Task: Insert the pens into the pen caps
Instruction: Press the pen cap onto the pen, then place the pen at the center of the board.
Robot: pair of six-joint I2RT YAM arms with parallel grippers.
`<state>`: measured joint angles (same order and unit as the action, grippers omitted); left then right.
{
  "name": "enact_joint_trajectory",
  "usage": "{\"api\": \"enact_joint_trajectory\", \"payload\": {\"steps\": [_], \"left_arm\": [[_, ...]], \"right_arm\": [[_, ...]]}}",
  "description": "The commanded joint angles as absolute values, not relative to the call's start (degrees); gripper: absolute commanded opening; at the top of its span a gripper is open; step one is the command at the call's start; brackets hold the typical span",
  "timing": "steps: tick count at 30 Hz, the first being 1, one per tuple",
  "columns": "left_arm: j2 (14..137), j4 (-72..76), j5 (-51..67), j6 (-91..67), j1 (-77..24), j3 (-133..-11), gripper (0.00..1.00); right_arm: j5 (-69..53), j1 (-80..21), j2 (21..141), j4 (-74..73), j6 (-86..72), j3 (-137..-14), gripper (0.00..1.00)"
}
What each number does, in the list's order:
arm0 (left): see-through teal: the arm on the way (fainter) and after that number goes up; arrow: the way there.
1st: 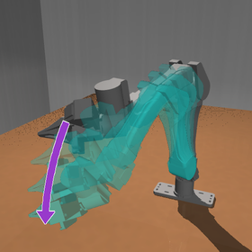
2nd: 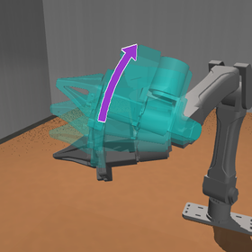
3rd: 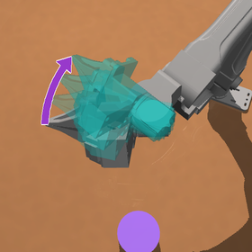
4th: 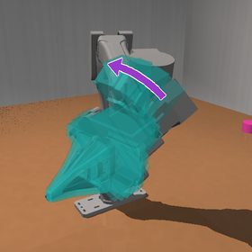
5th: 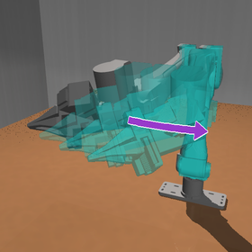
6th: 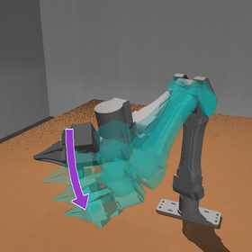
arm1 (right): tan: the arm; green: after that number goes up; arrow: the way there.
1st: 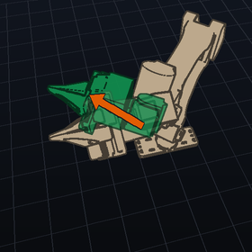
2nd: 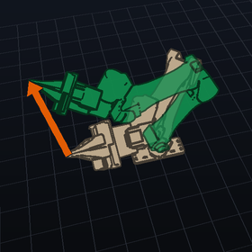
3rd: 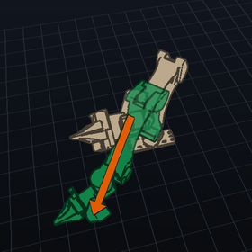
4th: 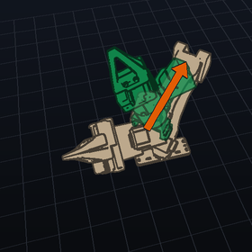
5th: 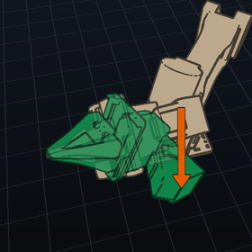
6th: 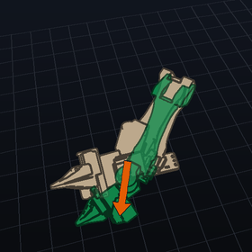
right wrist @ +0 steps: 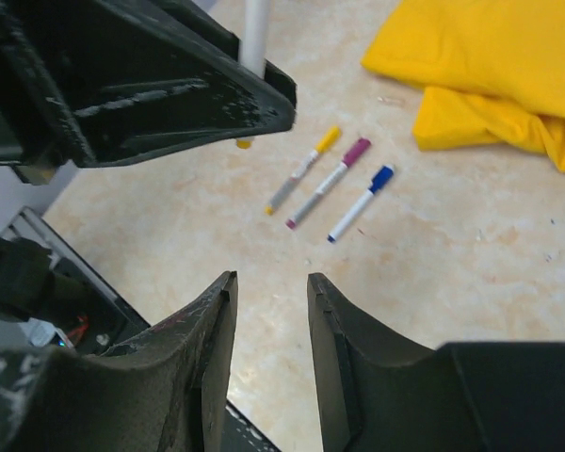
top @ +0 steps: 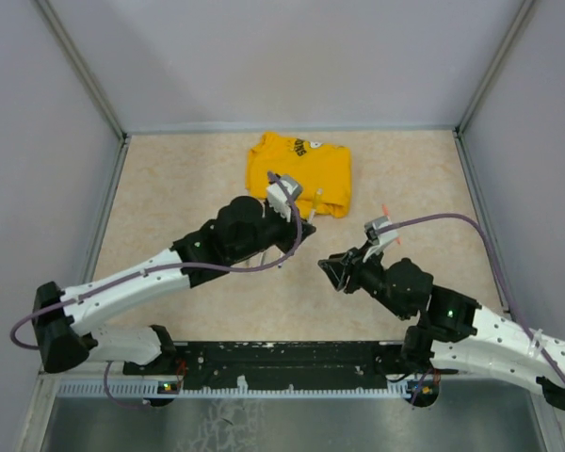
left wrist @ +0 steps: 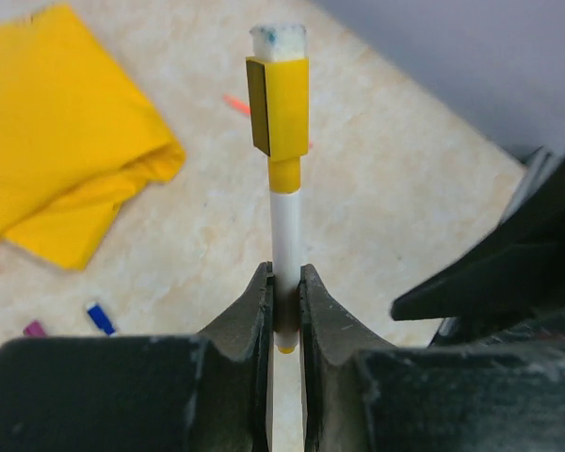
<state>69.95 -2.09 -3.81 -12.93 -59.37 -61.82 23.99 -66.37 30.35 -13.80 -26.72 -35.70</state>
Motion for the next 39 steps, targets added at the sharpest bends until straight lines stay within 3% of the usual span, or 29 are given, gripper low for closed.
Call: {"api": "enact_joint_trajectory", "payload": {"steps": [1, 19, 27, 39], "left_arm": [[77.0, -9.2, -10.1, -16.5, -59.2, -61.8, 0.00], [102.6, -15.3, -15.1, -27.6, -57.6, -68.4, 0.00], [105.8, -15.7, -14.4, -30.3, -55.4, -68.0, 0.00], [107.4, -17.6, -13.1, -32.3, -54.2, -67.4, 0.13]], "right_arm": [[26.9, -66.7, 28.8, -15.4, -29.7, -33.0, 0.36], [27.7, -66.8, 23.7, -16.4, -34.0, -28.0, 0.37], [28.0, -66.8, 23.8, -16.7, -34.2, -27.5, 0.37], [28.4, -66.7, 24.0, -17.0, -34.4, -26.9, 0.37]]}}
